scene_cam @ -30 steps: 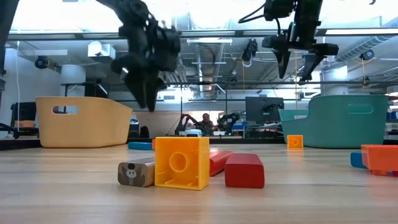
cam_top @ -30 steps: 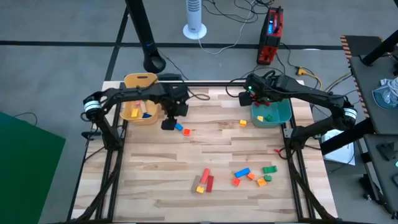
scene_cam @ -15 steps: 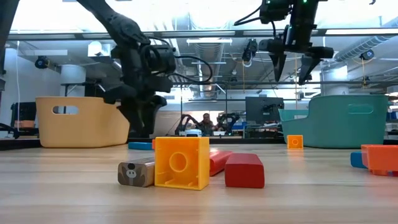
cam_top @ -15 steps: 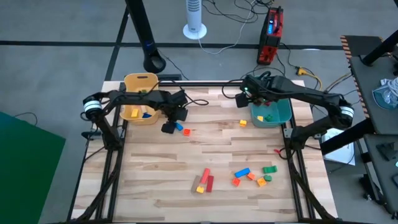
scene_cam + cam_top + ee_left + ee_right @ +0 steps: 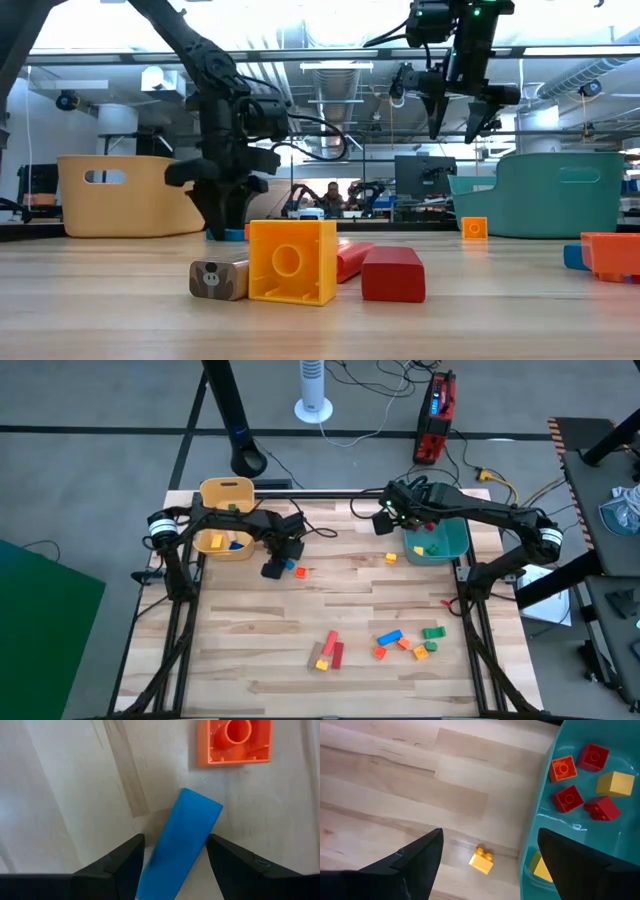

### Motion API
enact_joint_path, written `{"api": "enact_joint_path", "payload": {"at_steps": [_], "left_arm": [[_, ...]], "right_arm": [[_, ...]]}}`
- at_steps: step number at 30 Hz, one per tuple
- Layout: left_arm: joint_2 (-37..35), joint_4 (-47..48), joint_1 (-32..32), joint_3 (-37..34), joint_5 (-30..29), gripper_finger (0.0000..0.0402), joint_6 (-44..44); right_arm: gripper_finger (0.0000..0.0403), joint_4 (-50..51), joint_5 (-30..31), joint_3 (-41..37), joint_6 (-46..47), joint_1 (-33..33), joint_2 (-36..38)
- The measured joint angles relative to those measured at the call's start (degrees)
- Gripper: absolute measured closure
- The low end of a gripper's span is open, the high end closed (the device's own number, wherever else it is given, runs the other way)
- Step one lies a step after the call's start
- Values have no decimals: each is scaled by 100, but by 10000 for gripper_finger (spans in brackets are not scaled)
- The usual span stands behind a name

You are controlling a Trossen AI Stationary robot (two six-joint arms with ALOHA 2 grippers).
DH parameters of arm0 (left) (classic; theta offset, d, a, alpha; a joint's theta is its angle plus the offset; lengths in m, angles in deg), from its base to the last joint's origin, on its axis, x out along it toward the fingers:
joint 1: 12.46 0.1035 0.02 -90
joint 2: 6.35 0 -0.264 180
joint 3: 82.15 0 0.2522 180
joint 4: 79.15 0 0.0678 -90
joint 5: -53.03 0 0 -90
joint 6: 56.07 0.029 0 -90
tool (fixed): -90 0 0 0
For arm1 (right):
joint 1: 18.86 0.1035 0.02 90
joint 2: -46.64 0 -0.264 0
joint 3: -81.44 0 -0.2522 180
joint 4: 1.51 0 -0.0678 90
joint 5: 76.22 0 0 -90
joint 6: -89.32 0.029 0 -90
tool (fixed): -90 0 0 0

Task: Sort blocks by size
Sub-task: Put the blue block into the yellow bin

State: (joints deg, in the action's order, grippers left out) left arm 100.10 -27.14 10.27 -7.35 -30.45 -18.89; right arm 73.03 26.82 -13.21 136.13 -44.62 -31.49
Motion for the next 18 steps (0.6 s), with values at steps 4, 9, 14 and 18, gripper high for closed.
{"api": "enact_joint_path", "payload": {"at_steps": [4,9,14,18], "left_arm": [[73,-58,-5,0,-1,248,-40],[88,-35,-5,37,6,315,-247],[-1,165,-3,306,196,315,-855],[-327,514,-37,845,467,315,-1396]], "right_arm": [[84,-1,4,0,-124,0,0],[82,-2,44,-2,-194,0,0],[95,-4,48,-11,-326,0,0],[103,-6,48,-9,-465,0,0]]}}
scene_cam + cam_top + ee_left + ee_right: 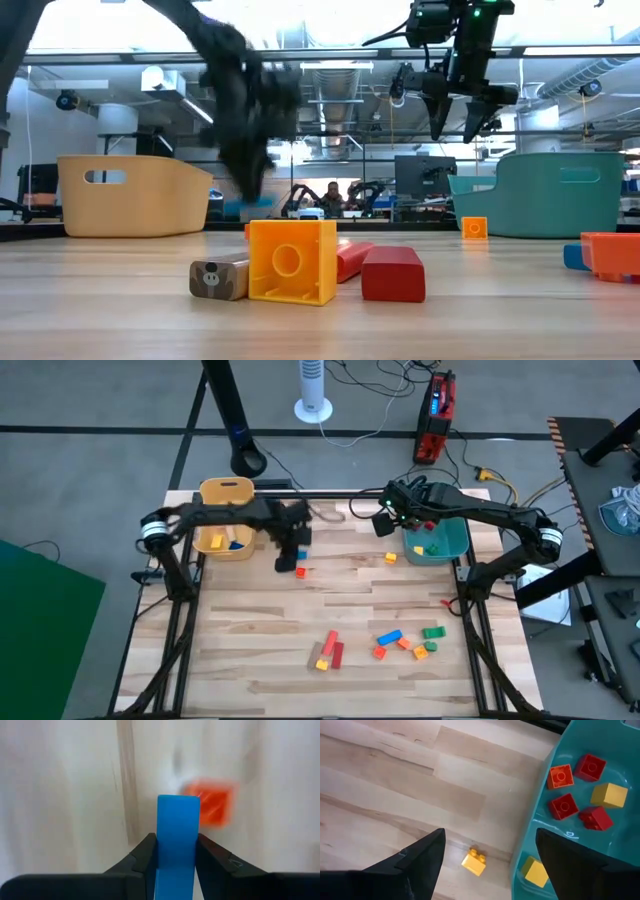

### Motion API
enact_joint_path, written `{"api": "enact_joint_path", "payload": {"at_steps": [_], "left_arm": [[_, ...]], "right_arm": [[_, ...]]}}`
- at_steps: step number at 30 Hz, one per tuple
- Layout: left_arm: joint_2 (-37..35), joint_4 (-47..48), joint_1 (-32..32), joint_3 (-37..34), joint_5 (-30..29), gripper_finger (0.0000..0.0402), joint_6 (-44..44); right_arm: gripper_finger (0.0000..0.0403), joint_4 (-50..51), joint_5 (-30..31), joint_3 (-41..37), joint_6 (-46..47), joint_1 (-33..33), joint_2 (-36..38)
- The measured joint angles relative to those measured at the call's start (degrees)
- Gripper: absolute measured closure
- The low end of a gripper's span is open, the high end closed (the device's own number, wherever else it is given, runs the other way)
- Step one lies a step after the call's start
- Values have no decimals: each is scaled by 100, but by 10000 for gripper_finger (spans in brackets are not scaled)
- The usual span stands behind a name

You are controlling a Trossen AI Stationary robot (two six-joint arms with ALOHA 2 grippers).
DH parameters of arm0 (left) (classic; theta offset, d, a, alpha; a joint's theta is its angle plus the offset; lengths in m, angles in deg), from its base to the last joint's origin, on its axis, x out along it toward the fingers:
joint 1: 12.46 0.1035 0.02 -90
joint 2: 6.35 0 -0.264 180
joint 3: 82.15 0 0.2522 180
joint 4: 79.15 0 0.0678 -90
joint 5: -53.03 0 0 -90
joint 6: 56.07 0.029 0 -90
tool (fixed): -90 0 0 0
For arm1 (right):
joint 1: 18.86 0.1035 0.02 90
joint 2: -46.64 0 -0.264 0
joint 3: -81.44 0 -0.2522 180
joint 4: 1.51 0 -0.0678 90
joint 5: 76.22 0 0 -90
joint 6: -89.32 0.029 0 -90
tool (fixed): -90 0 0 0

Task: Sort blocks by size
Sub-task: Put the blue block into the yellow bin, then put the orange game piece into the blue bin

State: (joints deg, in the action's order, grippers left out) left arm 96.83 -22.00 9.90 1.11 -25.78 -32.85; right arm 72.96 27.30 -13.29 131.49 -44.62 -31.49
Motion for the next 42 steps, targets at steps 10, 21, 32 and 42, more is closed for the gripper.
{"api": "enact_joint_path", "payload": {"at_steps": [10,21,32,42], "left_arm": [[-1166,914,582,1747,-695,314,-1826],[-2022,2832,2266,1462,-1751,311,-3514],[-2079,2901,2592,752,-2128,252,-4086],[-2217,2364,1335,1102,-1799,227,-4370]], "right_arm": [[96,-237,-36,5,-263,0,2],[108,-345,-57,16,-751,0,4],[94,-420,-347,11,-1070,2,9],[68,-420,-475,9,-1286,2,9]]}}
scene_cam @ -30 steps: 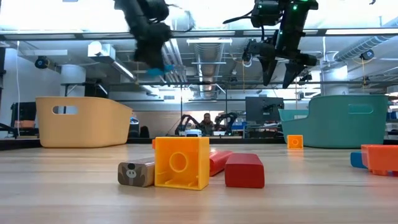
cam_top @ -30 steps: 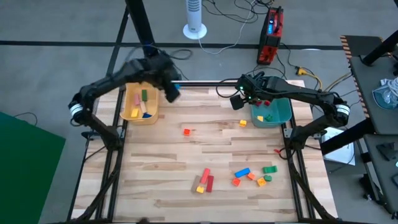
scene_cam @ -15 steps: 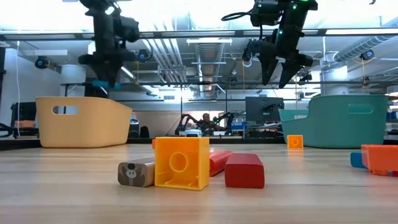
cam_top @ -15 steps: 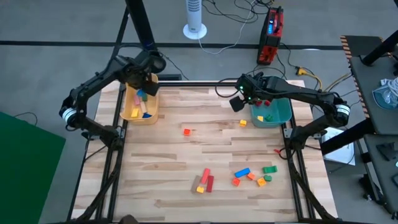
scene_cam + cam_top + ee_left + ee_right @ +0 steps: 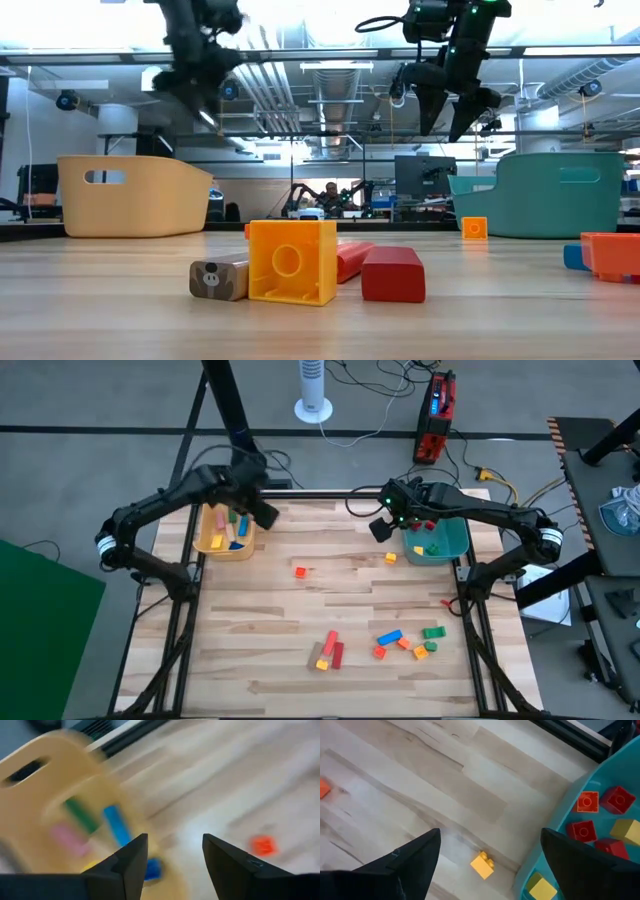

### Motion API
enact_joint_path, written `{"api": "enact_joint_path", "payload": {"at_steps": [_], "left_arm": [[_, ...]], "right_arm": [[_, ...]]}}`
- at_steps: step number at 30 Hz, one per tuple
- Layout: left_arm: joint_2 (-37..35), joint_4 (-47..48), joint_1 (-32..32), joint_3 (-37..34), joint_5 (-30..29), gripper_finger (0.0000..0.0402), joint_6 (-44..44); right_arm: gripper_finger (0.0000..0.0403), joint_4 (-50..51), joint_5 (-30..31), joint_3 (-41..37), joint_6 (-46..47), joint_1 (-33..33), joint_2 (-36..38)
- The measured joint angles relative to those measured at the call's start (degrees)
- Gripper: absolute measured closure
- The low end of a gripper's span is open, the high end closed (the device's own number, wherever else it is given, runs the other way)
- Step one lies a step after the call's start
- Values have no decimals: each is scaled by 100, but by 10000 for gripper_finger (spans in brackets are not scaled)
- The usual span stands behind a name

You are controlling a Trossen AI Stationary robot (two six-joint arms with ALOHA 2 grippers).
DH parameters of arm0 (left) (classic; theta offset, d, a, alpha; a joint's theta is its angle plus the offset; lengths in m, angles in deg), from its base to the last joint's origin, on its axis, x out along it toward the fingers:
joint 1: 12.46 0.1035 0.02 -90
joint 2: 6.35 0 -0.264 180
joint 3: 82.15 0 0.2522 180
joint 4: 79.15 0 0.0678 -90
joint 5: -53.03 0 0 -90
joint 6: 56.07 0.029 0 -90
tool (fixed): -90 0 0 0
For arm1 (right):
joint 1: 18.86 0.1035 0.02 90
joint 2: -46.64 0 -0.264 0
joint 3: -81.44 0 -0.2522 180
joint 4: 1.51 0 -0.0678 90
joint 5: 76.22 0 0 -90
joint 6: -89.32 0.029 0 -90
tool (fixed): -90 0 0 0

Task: Sort blocks by size
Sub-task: Put the orange game piece into the blue bin

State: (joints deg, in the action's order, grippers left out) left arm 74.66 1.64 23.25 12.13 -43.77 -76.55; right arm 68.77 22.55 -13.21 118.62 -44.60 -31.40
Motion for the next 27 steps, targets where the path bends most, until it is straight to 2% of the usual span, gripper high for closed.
{"api": "enact_joint_path", "payload": {"at_steps": [7,13,19,27], "left_arm": [[198,-914,-1311,-42,5,226,-226],[663,-1167,-1976,-150,-2,226,-2115],[1312,-1277,-2417,-152,-14,226,-3249],[2324,-1373,-2680,-156,30,225,-3791]], "right_arm": [[67,28,-225,0,96,0,20],[73,63,-522,-7,483,61,41],[60,70,-748,-4,615,149,63],[54,445,-935,96,319,149,85]]}}
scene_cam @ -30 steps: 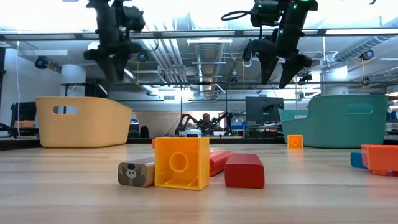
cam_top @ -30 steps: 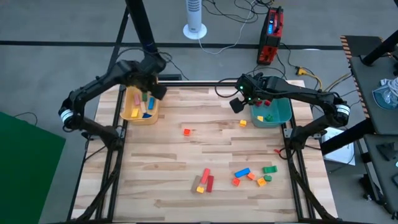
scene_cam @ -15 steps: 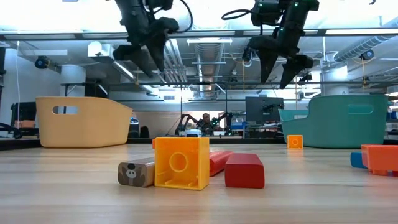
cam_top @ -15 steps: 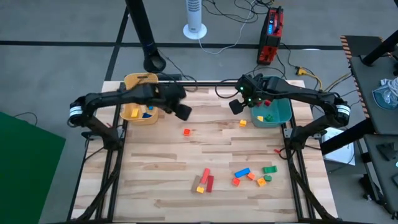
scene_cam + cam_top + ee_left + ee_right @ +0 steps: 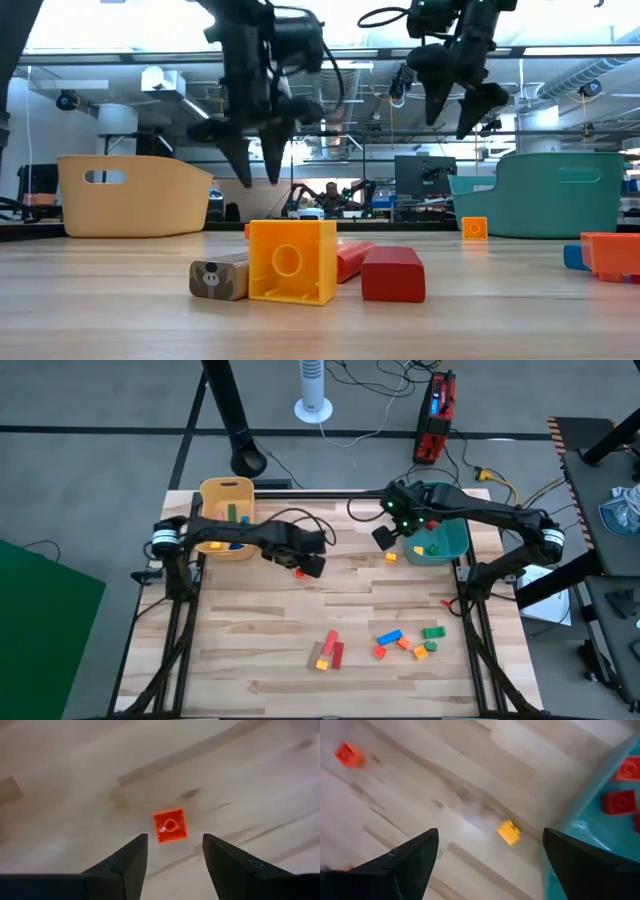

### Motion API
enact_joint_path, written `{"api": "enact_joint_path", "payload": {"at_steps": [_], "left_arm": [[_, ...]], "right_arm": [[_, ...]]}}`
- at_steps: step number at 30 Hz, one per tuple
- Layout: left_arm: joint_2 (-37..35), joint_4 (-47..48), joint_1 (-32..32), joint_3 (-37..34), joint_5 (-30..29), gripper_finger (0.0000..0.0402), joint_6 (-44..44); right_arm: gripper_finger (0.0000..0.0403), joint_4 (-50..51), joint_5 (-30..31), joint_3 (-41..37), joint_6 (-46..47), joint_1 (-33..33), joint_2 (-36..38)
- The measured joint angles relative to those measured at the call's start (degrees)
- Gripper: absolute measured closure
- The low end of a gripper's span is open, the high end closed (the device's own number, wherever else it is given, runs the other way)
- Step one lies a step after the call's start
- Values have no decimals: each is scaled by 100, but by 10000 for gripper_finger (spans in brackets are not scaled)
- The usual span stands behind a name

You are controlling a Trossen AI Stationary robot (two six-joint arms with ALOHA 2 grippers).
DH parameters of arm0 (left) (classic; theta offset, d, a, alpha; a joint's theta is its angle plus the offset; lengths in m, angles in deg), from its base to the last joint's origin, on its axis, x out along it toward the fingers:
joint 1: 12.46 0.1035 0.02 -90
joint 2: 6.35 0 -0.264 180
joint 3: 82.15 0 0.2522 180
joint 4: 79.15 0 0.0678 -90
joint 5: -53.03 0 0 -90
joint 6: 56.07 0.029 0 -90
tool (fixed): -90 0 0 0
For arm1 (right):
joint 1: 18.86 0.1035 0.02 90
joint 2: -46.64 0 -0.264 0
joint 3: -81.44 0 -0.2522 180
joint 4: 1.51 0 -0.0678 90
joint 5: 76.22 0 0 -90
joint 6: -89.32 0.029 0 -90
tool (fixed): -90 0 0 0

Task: Sort blocks by size
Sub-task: Put the orange game piece into the blue bin

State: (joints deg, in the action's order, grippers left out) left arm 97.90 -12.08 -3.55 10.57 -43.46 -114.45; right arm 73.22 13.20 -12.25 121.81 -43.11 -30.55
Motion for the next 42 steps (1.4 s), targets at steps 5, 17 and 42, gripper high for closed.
{"api": "enact_joint_path", "payload": {"at_steps": [5,17,42], "left_arm": [[368,-33,11,-2,29,211,-131],[634,-399,7,-2,119,163,-416],[1247,-578,-105,9,159,267,402]], "right_arm": [[57,414,-9,60,-258,0,110],[50,272,54,60,-406,0,297],[57,214,261,55,-552,0,293]]}}
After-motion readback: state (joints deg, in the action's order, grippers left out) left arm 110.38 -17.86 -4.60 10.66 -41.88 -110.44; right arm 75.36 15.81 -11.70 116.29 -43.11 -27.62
